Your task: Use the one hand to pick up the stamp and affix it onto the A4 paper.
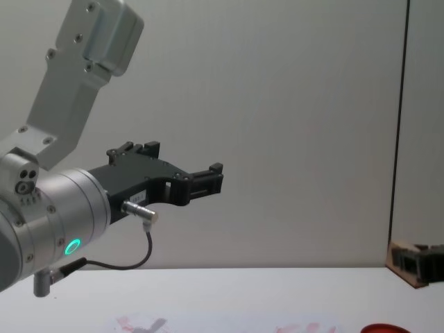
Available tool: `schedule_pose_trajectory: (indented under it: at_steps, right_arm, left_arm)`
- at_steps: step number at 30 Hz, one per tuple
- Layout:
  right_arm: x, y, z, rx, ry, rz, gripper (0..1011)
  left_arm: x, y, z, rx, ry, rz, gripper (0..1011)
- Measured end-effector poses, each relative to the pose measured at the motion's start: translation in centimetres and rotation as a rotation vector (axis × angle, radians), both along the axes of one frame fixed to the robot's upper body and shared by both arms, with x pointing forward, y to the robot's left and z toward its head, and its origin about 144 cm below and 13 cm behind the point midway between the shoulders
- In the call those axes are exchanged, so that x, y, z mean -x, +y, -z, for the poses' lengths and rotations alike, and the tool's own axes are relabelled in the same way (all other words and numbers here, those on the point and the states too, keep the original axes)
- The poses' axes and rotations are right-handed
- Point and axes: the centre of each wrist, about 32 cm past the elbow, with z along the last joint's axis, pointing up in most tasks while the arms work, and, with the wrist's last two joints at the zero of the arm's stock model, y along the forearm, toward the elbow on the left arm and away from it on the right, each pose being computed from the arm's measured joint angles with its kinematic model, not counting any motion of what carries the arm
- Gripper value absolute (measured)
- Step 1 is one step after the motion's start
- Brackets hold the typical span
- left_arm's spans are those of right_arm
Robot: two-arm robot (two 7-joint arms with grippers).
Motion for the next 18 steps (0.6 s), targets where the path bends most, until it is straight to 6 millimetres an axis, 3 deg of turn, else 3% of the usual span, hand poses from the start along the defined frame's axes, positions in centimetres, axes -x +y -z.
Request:
schedule_pose_trajectory:
  at_steps: [18]
  right_arm:
    - [-1.1,0.7,2.7,0.084,0.049,-0.002,217]
  left_arm:
    - [0.0,0.0,0.0,0.000,0.000,0.000,1001]
